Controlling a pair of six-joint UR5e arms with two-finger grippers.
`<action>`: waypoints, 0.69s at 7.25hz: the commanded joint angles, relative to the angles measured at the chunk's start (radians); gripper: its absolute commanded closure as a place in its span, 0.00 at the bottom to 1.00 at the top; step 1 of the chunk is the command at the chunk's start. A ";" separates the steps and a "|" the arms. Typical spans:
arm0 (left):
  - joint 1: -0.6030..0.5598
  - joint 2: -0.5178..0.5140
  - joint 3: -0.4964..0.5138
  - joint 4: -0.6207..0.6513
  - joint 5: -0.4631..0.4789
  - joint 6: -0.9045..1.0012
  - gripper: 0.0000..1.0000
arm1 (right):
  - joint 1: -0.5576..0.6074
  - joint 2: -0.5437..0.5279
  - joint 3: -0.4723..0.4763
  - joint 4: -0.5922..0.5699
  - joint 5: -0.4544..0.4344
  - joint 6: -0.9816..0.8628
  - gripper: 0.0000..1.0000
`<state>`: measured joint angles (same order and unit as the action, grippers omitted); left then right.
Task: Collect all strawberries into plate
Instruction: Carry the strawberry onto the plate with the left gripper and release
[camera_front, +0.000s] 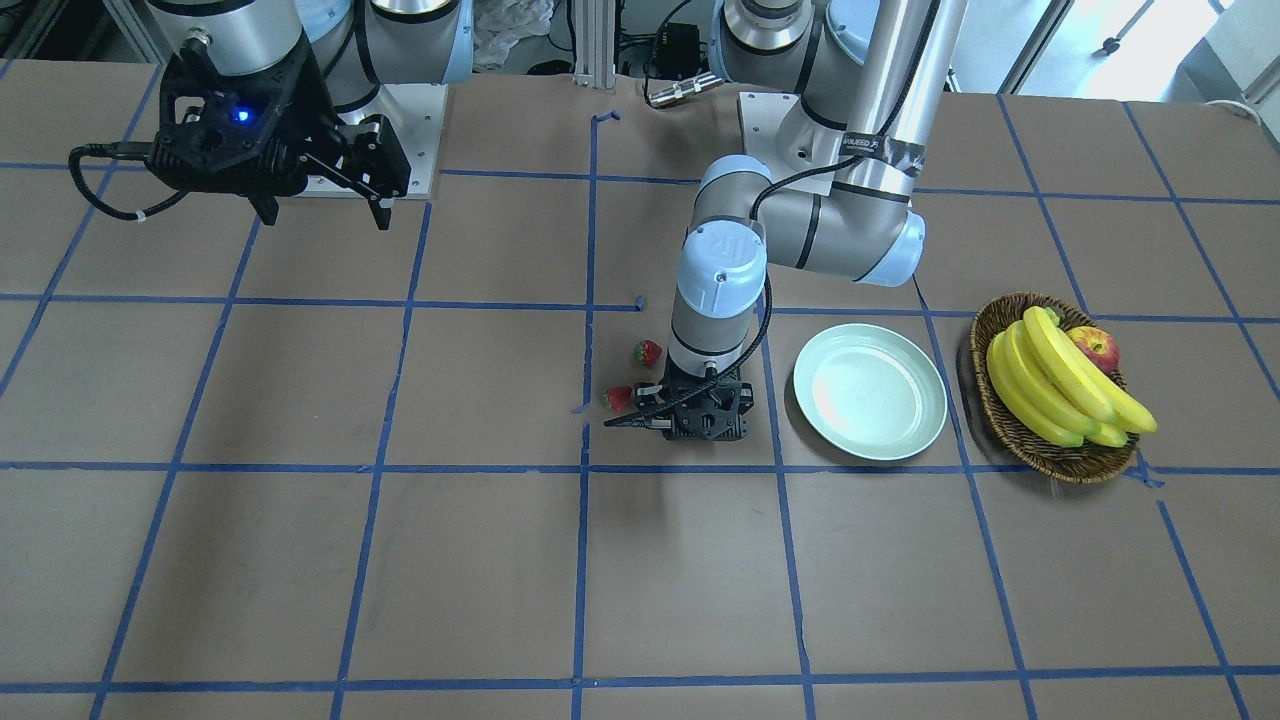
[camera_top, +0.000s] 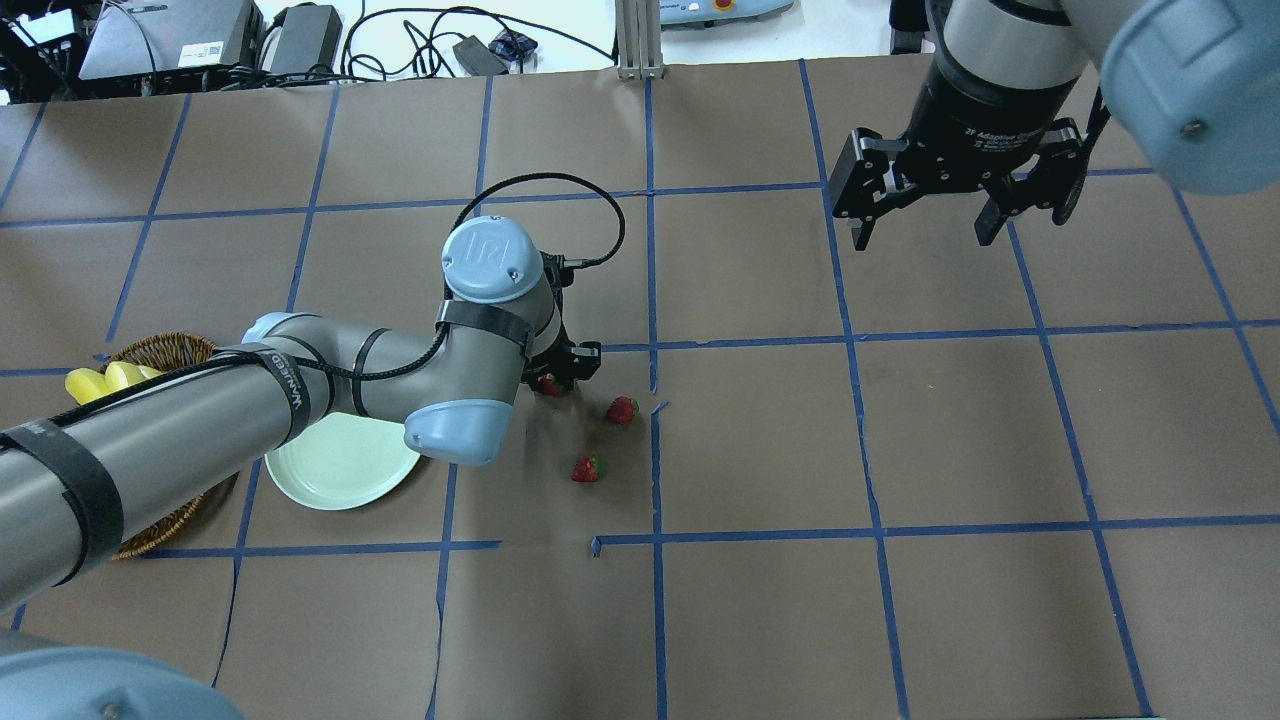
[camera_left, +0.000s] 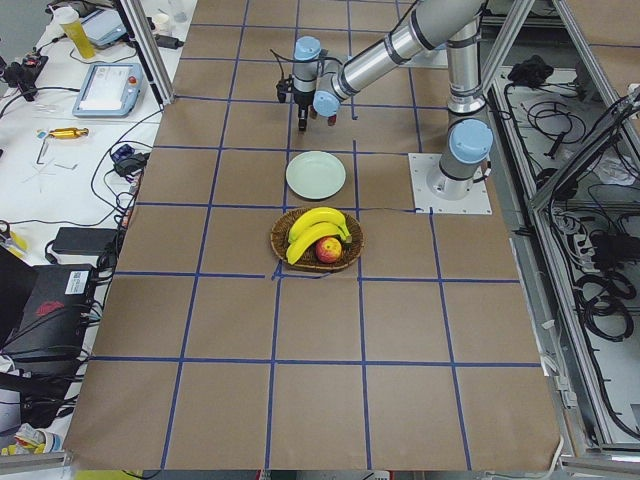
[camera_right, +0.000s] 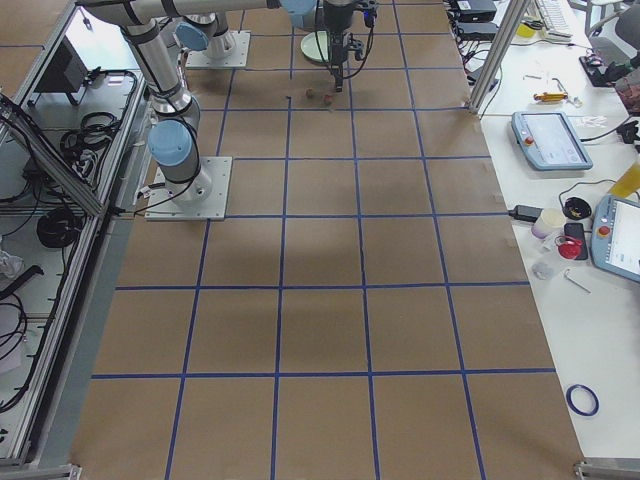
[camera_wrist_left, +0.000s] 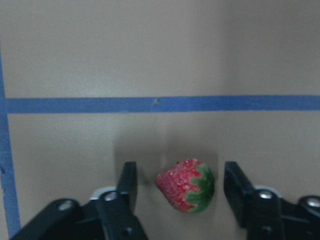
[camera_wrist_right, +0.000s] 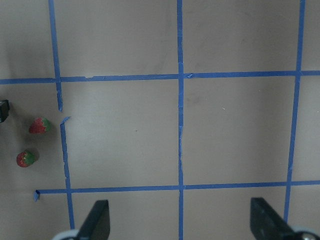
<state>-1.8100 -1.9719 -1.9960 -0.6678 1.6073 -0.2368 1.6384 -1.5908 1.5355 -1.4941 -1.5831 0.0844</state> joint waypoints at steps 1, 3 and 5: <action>0.001 0.042 0.028 -0.053 0.063 0.017 1.00 | 0.000 0.000 0.000 0.000 0.000 0.000 0.00; 0.143 0.103 0.085 -0.250 0.109 0.191 1.00 | 0.000 0.000 0.000 -0.002 0.000 0.003 0.00; 0.314 0.181 -0.011 -0.254 0.137 0.464 1.00 | 0.000 0.002 0.000 -0.003 0.000 0.003 0.00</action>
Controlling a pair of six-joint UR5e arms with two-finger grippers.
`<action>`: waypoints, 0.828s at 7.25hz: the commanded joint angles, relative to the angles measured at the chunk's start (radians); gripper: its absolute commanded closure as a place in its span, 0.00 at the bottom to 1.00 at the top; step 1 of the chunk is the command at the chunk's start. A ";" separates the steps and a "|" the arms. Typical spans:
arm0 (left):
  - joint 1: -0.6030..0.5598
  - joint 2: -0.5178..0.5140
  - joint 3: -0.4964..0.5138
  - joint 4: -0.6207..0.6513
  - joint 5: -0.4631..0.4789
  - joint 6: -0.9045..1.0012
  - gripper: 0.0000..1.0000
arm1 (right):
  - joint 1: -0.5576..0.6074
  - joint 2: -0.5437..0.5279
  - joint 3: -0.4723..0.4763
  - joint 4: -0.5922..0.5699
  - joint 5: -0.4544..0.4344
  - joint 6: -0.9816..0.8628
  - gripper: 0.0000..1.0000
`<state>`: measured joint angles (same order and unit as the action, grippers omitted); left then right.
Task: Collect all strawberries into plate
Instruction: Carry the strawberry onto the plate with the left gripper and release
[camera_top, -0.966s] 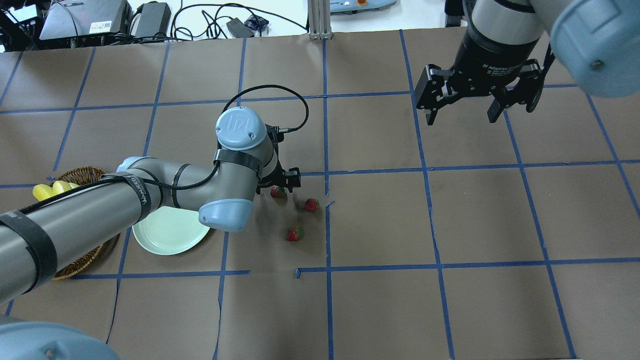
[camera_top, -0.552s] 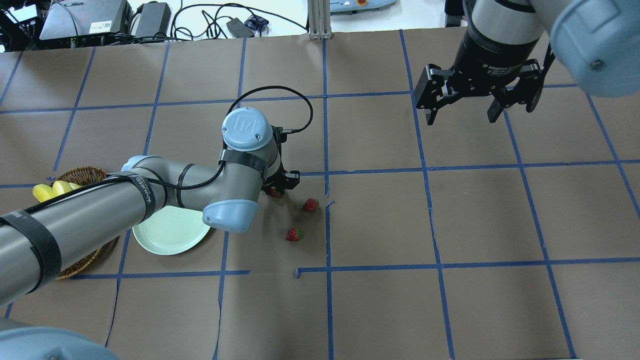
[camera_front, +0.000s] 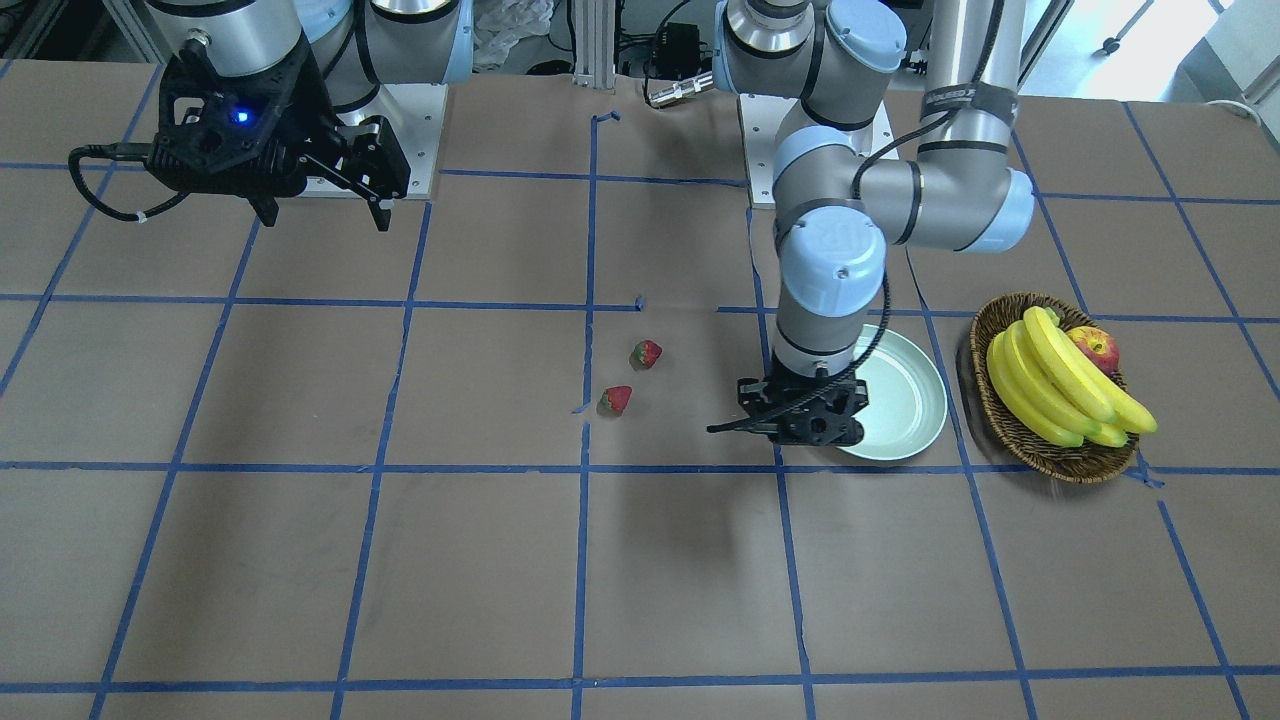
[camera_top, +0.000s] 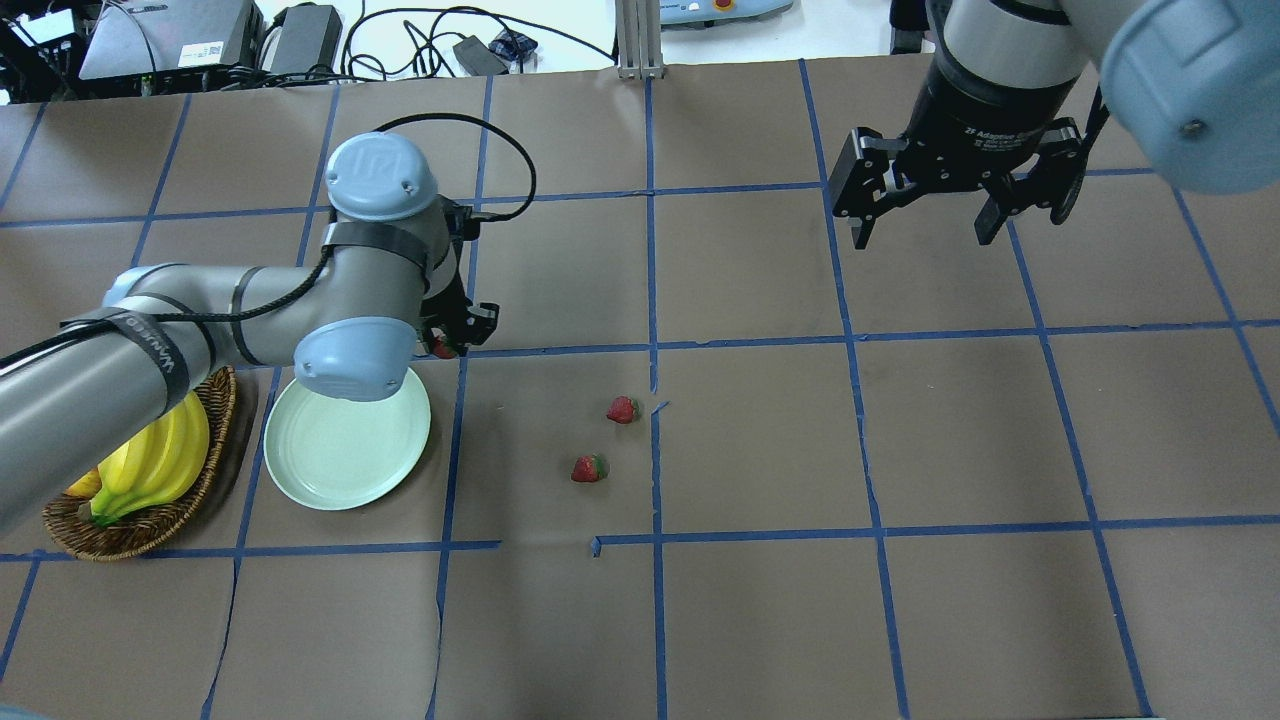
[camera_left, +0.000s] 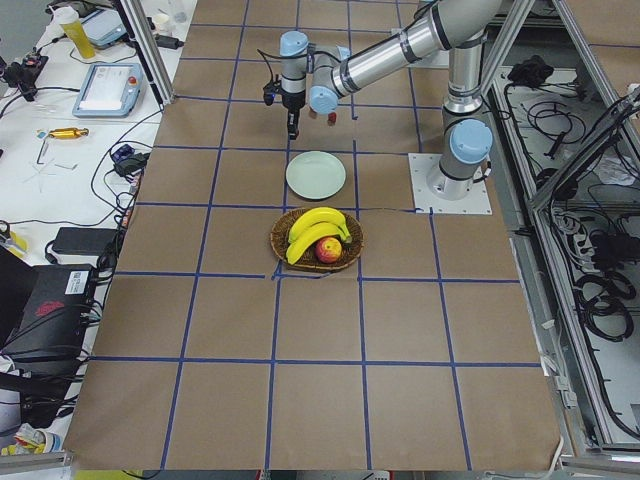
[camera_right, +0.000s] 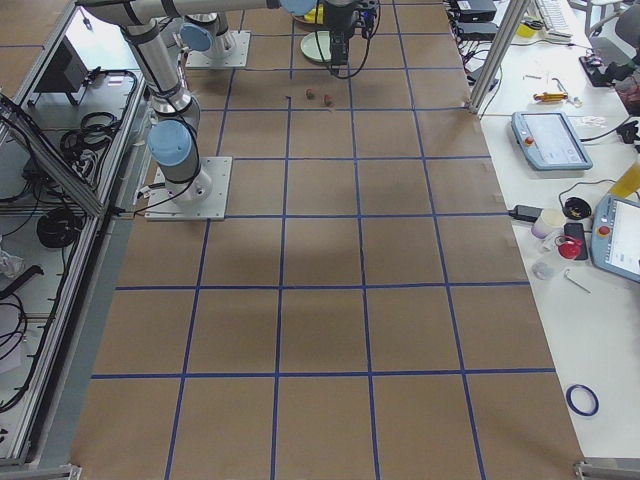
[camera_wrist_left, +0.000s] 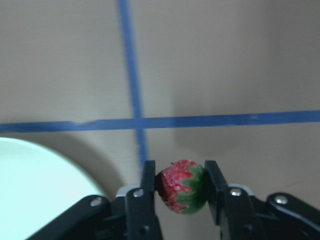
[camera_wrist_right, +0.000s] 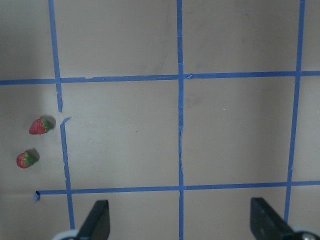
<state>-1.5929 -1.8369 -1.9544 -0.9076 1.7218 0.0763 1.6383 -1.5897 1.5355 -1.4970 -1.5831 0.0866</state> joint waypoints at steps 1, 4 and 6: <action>0.138 0.065 -0.108 -0.011 0.041 0.172 1.00 | 0.000 0.000 0.000 0.000 0.000 0.001 0.00; 0.102 0.083 -0.155 0.004 -0.031 0.145 0.00 | 0.000 0.000 0.000 0.003 0.000 0.001 0.00; -0.077 0.065 -0.073 0.013 -0.083 -0.119 0.00 | 0.000 0.000 -0.002 0.003 0.000 0.001 0.00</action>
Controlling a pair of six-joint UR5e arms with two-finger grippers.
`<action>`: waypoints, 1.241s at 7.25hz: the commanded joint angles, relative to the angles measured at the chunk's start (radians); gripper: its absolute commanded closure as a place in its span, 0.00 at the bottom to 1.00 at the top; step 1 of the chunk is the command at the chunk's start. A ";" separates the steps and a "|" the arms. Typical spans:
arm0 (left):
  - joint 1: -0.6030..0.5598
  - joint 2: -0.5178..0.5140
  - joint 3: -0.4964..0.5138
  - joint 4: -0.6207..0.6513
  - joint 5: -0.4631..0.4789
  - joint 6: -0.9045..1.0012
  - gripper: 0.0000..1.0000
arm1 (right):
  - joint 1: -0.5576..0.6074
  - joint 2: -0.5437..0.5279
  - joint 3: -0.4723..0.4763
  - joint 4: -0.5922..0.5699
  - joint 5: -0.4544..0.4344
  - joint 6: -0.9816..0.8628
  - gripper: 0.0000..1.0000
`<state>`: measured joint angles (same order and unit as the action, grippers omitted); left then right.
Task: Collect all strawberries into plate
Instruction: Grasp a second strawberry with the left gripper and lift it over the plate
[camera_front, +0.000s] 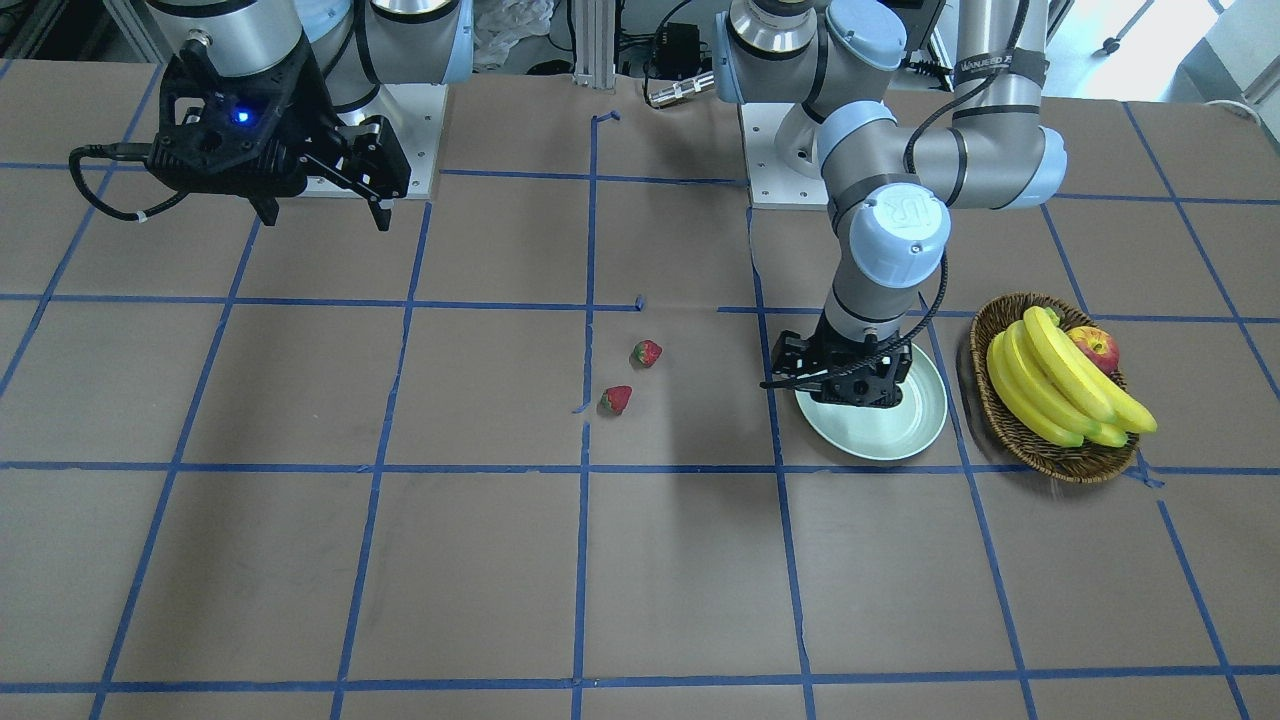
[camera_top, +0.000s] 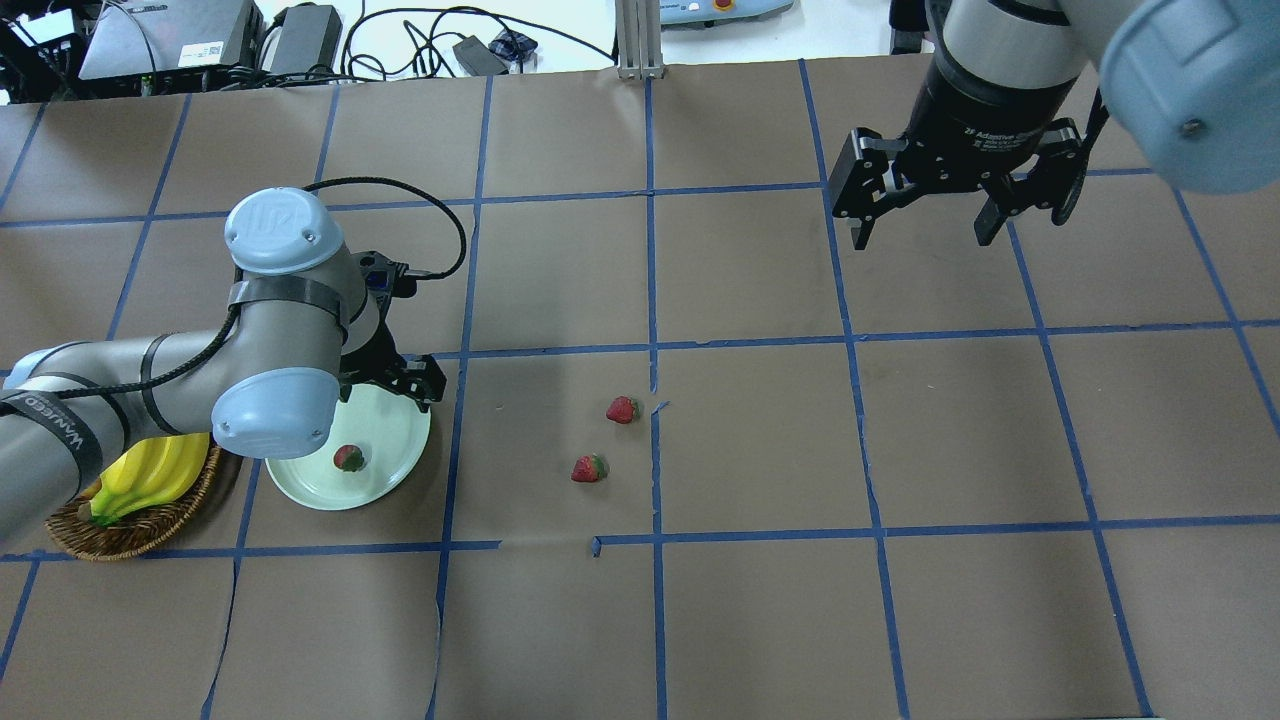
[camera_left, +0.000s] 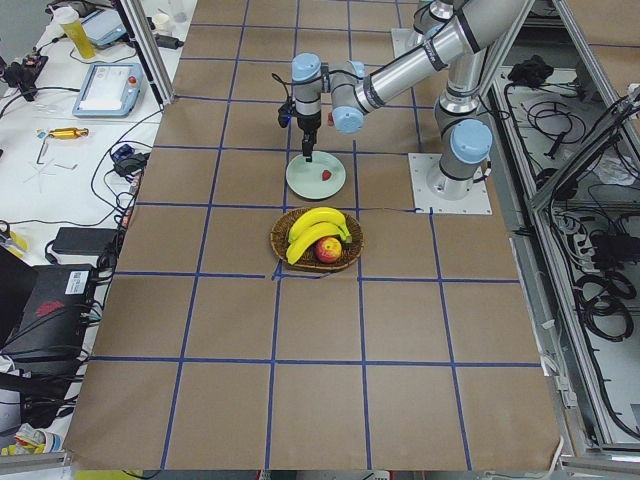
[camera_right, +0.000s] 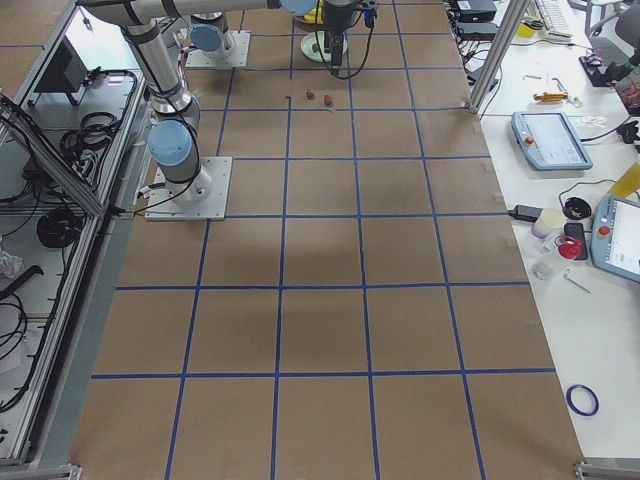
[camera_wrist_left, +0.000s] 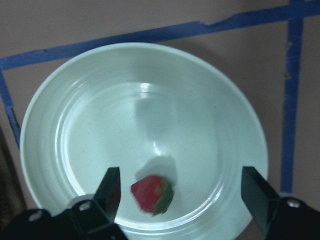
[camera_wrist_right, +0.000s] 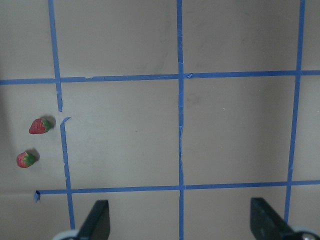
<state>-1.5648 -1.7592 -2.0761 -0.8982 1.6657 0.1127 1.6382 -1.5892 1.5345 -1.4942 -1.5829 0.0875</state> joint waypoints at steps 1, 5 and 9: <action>-0.200 -0.025 0.082 -0.002 -0.078 -0.235 0.00 | 0.000 0.000 -0.001 0.000 0.001 0.000 0.00; -0.370 -0.100 0.079 -0.002 -0.121 -0.453 0.08 | 0.000 0.000 -0.001 0.002 0.001 0.002 0.00; -0.373 -0.151 0.059 -0.005 -0.107 -0.458 0.42 | 0.000 0.000 0.001 0.003 0.000 0.002 0.00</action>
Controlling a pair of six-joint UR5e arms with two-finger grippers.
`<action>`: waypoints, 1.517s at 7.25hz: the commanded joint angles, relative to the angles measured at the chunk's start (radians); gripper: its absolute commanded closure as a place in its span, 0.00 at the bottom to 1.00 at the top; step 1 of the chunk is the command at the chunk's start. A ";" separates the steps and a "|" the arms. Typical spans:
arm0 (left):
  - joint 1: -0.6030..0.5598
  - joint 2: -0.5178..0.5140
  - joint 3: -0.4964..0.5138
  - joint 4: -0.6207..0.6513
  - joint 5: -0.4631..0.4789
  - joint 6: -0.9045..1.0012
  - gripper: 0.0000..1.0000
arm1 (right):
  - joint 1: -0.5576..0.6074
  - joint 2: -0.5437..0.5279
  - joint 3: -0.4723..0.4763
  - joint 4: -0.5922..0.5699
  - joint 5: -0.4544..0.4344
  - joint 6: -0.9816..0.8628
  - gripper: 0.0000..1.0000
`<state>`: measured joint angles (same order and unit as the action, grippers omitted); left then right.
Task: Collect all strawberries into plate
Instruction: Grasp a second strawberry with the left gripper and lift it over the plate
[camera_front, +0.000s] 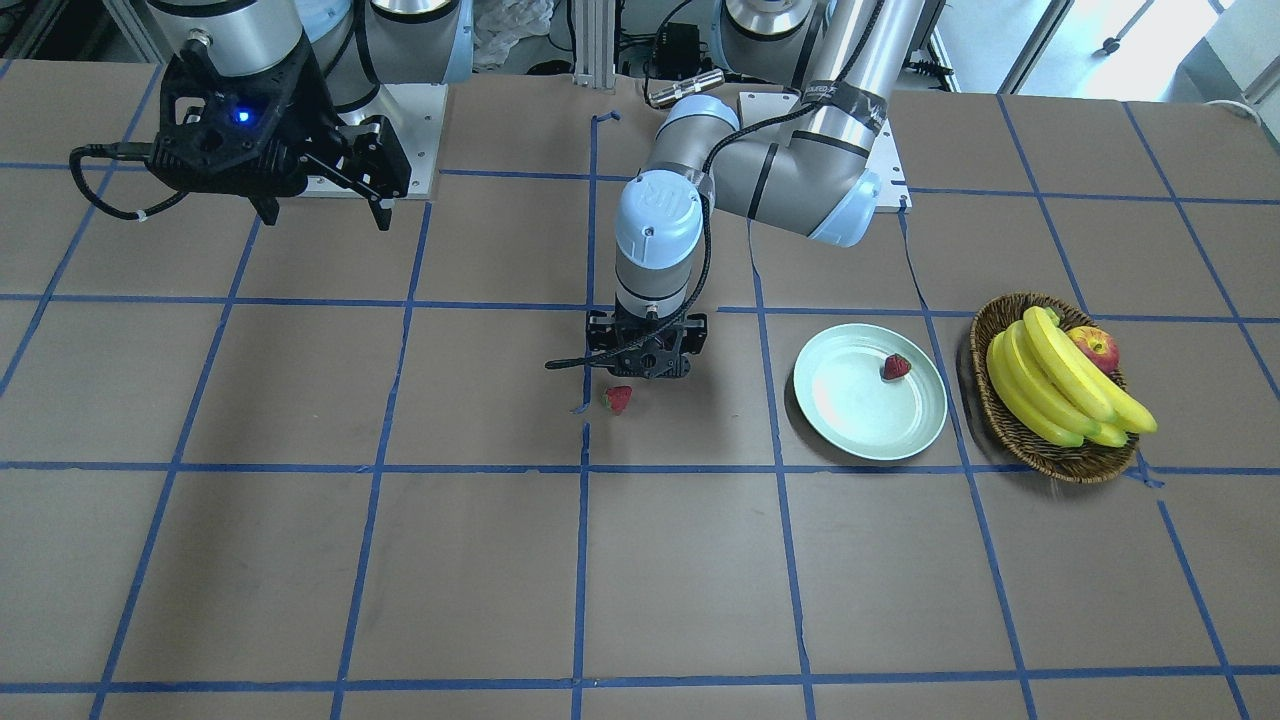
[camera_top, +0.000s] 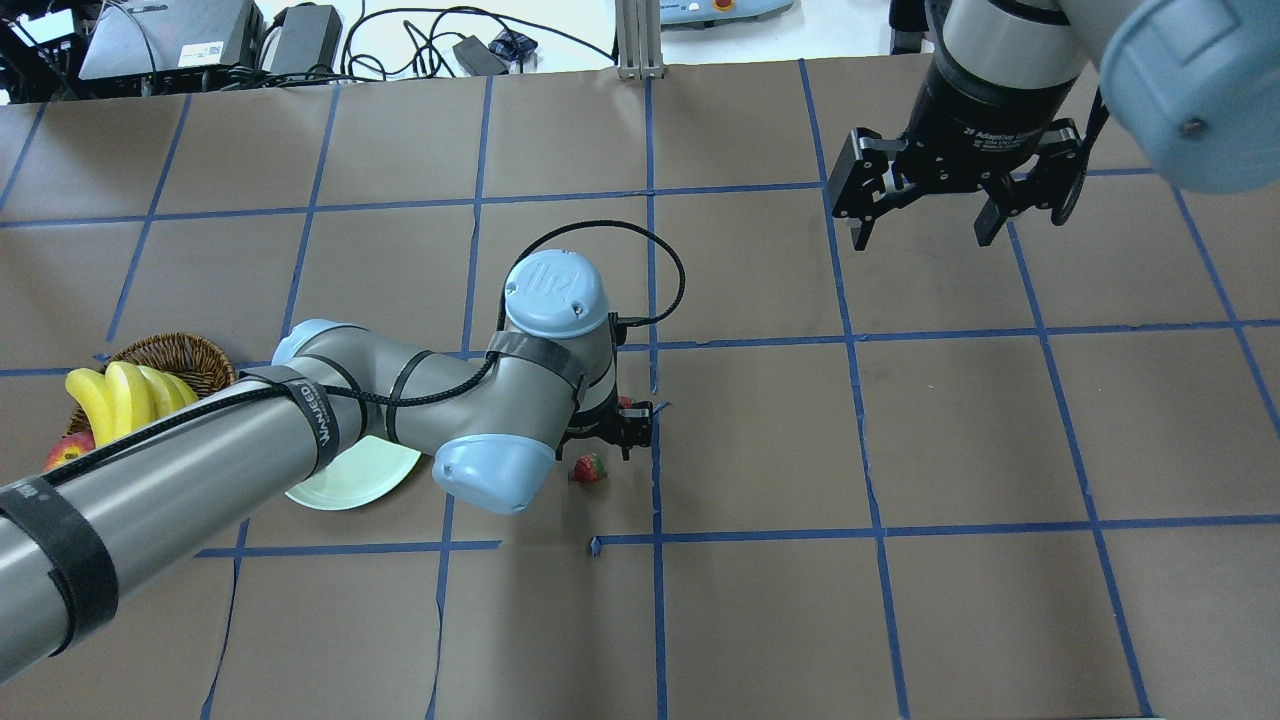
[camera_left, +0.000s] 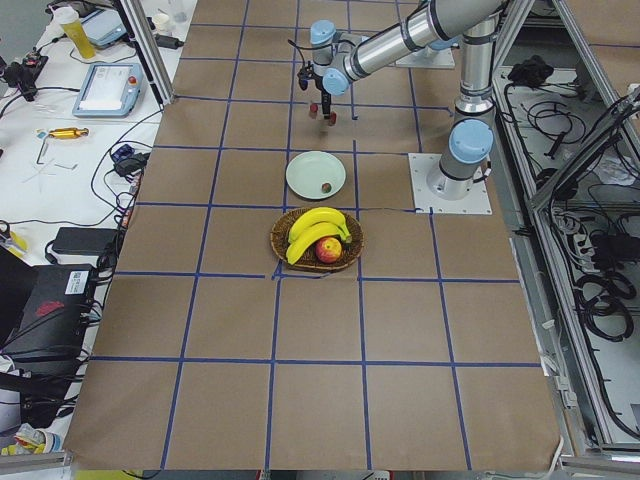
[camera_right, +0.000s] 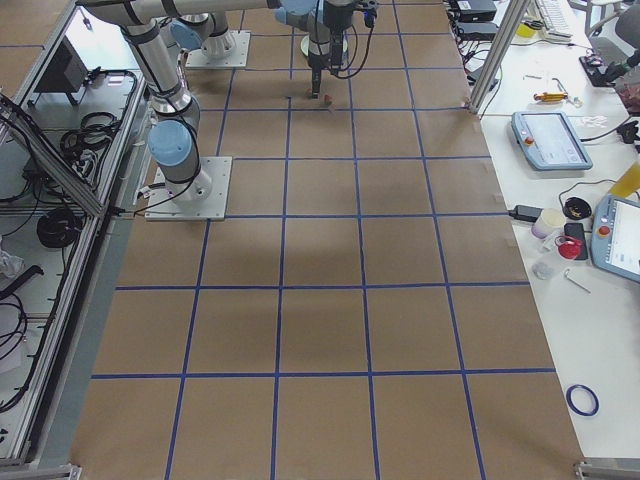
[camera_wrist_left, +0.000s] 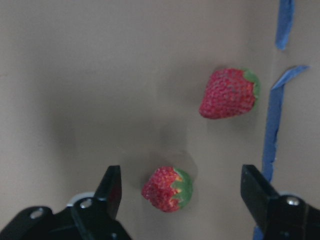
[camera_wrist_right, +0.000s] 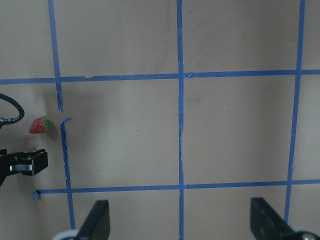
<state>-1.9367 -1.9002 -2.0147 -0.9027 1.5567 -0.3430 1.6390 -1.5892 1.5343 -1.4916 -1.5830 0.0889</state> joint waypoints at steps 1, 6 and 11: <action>-0.001 -0.016 -0.002 -0.001 0.002 -0.001 0.74 | -0.001 0.000 0.000 0.005 0.000 0.000 0.00; 0.187 0.053 0.097 -0.179 0.110 0.203 0.96 | 0.001 0.000 0.000 0.007 0.001 0.000 0.00; 0.478 0.082 -0.018 -0.124 0.158 0.521 0.00 | 0.001 0.002 0.000 0.008 0.003 0.003 0.00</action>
<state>-1.4620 -1.8214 -2.0055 -1.0695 1.7178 0.1616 1.6398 -1.5877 1.5340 -1.4839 -1.5809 0.0903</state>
